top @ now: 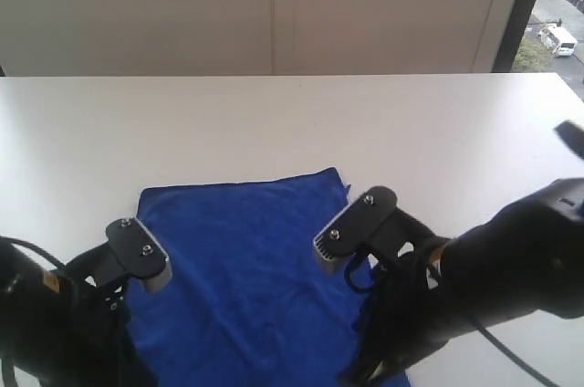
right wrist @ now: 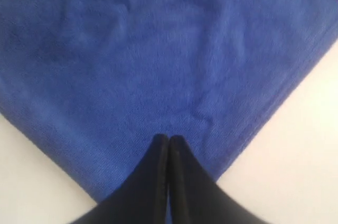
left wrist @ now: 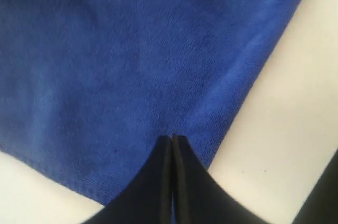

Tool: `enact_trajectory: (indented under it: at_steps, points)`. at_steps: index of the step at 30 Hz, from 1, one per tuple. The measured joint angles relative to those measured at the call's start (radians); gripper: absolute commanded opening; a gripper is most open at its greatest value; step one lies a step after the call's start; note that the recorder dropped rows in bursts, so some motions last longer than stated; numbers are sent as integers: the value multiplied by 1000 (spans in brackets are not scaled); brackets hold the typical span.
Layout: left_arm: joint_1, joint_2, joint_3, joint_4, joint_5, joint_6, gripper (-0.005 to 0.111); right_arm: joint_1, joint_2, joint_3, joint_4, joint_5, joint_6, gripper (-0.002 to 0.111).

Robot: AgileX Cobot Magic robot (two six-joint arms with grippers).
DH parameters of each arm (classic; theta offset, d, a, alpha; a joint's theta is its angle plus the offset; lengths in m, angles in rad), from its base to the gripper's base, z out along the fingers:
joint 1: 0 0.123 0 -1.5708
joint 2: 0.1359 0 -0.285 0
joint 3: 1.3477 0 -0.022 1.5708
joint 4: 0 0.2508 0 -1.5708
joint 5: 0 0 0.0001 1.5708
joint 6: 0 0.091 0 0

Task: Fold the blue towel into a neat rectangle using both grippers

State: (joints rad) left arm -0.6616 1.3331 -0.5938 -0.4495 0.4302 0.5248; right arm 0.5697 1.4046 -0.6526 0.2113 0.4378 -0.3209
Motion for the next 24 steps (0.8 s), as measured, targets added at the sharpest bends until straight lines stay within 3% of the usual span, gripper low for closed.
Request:
enact_trajectory:
  at_steps: [3, 6, 11, 15, 24]
  points:
    - [0, -33, -41, 0, 49, 142, 0, 0, -49, -27, -6, 52, -144, 2]
    - [0, -49, -57, 0, 147, 287, 5, 0, -78, -41, -6, 134, -302, 13]
    - [0, -52, -44, 2, 249, 359, 37, 0, -81, -41, -7, 265, -470, 37]
    - [0, -52, -20, 4, 251, 385, 59, 0, -81, -41, -8, 291, -567, 45]
    - [0, -45, 43, 6, 179, 414, 62, 0, -81, -31, -10, 274, -719, 47]
